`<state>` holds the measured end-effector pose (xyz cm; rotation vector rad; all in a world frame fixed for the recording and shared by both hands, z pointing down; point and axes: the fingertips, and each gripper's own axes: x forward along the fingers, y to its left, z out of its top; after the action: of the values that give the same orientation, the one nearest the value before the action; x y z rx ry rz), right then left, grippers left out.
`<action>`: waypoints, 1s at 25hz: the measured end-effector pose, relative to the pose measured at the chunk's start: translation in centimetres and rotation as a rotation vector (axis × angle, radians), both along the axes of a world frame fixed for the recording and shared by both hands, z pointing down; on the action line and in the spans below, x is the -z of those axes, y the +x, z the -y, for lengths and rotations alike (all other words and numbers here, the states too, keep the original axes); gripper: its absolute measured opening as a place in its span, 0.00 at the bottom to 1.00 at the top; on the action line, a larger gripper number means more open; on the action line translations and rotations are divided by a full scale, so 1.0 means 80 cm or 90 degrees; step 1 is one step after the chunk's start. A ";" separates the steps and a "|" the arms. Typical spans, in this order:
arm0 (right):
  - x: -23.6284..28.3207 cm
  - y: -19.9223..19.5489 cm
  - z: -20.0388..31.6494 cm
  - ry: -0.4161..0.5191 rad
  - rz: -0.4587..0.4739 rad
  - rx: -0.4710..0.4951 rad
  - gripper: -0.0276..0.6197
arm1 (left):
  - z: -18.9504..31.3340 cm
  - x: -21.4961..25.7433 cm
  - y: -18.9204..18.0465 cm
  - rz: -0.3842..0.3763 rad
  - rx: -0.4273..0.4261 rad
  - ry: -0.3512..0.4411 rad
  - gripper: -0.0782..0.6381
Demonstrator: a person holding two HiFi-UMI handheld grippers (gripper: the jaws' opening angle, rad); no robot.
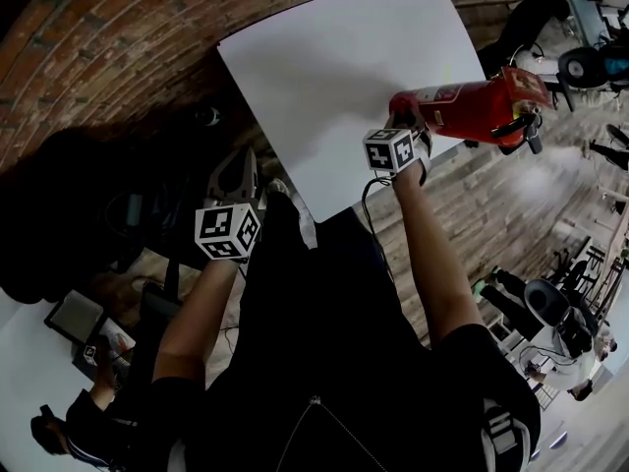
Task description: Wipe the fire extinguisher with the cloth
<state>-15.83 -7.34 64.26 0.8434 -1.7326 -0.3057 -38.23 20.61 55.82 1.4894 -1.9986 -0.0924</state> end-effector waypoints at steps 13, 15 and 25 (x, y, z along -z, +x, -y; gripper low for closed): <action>-0.076 -0.004 0.002 -0.042 -0.012 0.002 0.18 | -0.002 -0.011 0.001 0.005 0.012 -0.029 0.15; -0.090 -0.004 0.000 -0.050 -0.016 0.004 0.18 | -0.006 -0.012 0.001 0.006 0.016 -0.035 0.15; -0.155 0.003 -0.002 -0.087 -0.002 0.009 0.18 | -0.019 -0.013 0.006 0.025 0.020 -0.060 0.15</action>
<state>-15.59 -7.22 76.70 0.7313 -1.7370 -0.1960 -37.76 22.16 56.86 1.4104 -2.0296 0.0177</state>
